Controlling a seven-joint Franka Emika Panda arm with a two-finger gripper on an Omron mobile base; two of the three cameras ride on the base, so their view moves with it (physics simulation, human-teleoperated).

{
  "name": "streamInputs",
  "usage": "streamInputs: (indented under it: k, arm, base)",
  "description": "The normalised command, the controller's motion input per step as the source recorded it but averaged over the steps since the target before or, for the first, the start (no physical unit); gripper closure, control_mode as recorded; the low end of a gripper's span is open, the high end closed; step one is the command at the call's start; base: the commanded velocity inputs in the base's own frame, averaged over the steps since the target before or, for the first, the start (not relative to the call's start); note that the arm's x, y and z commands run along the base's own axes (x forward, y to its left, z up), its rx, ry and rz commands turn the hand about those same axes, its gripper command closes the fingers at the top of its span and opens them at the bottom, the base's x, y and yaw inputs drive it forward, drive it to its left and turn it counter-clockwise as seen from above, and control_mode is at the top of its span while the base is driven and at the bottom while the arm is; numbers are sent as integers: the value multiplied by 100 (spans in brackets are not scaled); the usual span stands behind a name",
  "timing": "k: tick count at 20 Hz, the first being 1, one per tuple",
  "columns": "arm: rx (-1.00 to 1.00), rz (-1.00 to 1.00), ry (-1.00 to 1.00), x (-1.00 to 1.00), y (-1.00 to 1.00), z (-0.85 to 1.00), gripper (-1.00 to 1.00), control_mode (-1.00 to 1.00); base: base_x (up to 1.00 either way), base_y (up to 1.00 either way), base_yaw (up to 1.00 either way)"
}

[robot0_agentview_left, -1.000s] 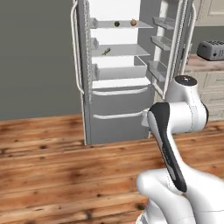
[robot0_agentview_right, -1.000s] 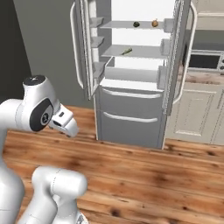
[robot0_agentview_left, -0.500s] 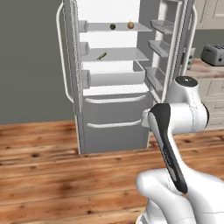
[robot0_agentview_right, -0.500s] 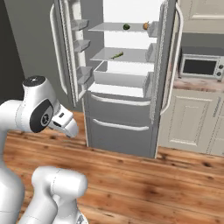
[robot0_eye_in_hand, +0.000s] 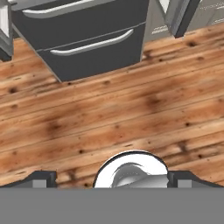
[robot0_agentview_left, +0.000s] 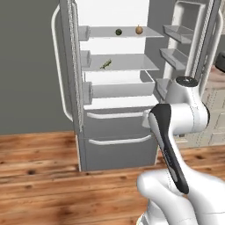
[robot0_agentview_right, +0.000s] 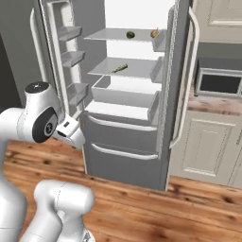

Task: Gather the onion and avocado from the fridge and place them on a tray on the dining counter. Then gather the fishs from the fridge and place them on the other tray.

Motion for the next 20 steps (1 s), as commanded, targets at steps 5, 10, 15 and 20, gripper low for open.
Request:
streamInputs:
  k: [5,10,15,20]
  arm:
    - [0,0,0,0,0,0,-100,100]
    - [0,0,0,0,0,0,-100,100]
    - [0,0,0,0,0,0,-100,100]
    - [0,0,0,0,0,0,-100,100]
  base:
    - [66,-42,9]
    - [65,-33,7]
    - [57,-24,0]
    - [43,-9,-4]
